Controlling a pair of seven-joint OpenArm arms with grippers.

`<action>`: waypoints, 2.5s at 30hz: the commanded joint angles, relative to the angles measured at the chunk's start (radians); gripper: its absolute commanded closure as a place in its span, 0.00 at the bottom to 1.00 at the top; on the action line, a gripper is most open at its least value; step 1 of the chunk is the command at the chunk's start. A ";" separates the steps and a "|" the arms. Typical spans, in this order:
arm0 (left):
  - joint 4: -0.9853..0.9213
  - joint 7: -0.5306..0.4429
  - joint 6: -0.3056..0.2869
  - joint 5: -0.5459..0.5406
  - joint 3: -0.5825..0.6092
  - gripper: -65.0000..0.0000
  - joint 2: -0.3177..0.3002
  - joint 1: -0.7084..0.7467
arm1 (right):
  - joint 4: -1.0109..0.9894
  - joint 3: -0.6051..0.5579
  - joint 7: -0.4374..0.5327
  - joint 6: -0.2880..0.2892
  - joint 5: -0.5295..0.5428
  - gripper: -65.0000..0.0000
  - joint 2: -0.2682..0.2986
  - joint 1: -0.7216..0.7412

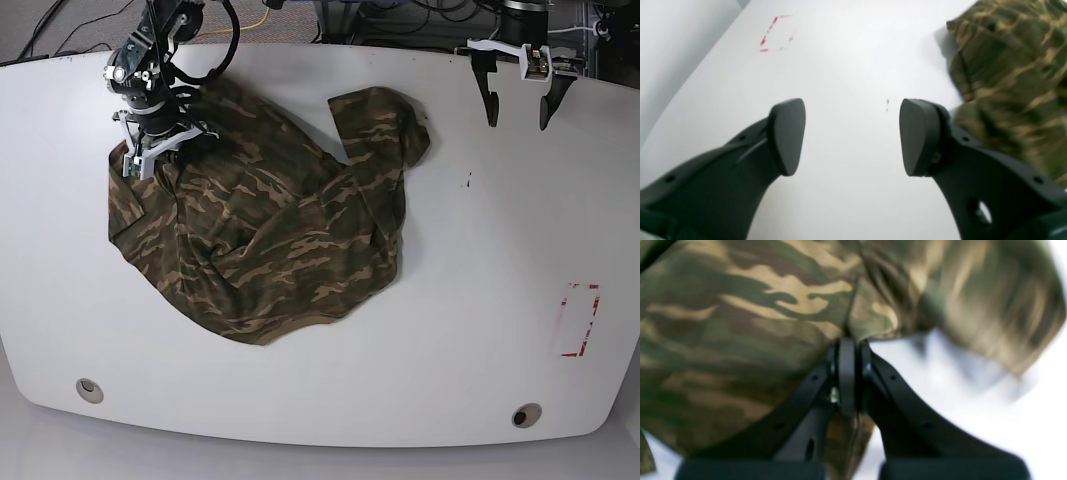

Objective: Layout the t-shirt on the table in an organized manner, then fold the t-shirt properly
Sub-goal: 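Drag the grasped shirt edge with the right gripper toward the robot, then lower the left gripper onto the shirt's sleeve and grasp it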

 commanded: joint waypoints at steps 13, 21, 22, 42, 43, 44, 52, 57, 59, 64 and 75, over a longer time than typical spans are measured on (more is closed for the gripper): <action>0.018 0.076 -0.002 -0.006 0.147 0.37 0.002 -0.110 | 0.100 -0.199 0.022 -0.125 0.161 1.00 0.007 -0.164; 0.018 0.165 -0.002 -0.008 0.233 0.37 0.004 -0.190 | 0.100 -0.255 0.022 -0.160 0.160 0.96 0.007 -0.166; 0.018 0.173 -0.002 -0.008 0.240 0.37 0.004 -0.196 | 0.102 -0.262 0.022 -0.171 0.160 0.92 0.008 -0.166; 0.020 0.242 -0.002 -0.339 0.173 0.37 -0.030 -0.153 | 0.156 -0.275 0.028 -0.212 0.167 0.19 0.082 -0.124; 0.020 0.259 -0.002 -0.384 0.162 0.37 -0.037 -0.150 | 0.156 -0.275 0.028 -0.211 0.167 0.19 0.086 -0.119; 0.020 0.270 -0.002 -0.415 0.153 0.37 -0.042 -0.150 | 0.156 -0.275 0.028 -0.211 0.167 0.19 0.086 -0.113; 0.012 0.371 -0.002 -0.712 0.108 0.37 -0.133 -0.149 | 0.156 -0.275 0.028 -0.211 0.169 0.19 0.120 -0.055; 0.012 0.432 -0.002 -0.849 0.113 0.37 -0.171 -0.153 | 0.156 -0.275 0.028 -0.211 0.169 0.19 0.122 -0.044; 0.012 0.451 -0.002 -0.889 0.110 0.37 -0.171 -0.156 | 0.156 -0.275 0.028 -0.211 0.169 0.19 0.122 -0.044; 0.009 0.541 -0.002 -0.941 0.111 0.37 -0.171 -0.188 | 0.154 -0.275 0.028 -0.211 0.169 0.19 0.120 -0.049; -0.011 0.692 -0.002 -1.004 0.114 0.37 -0.166 -0.230 | 0.154 -0.275 0.028 -0.211 0.169 0.19 0.117 -0.047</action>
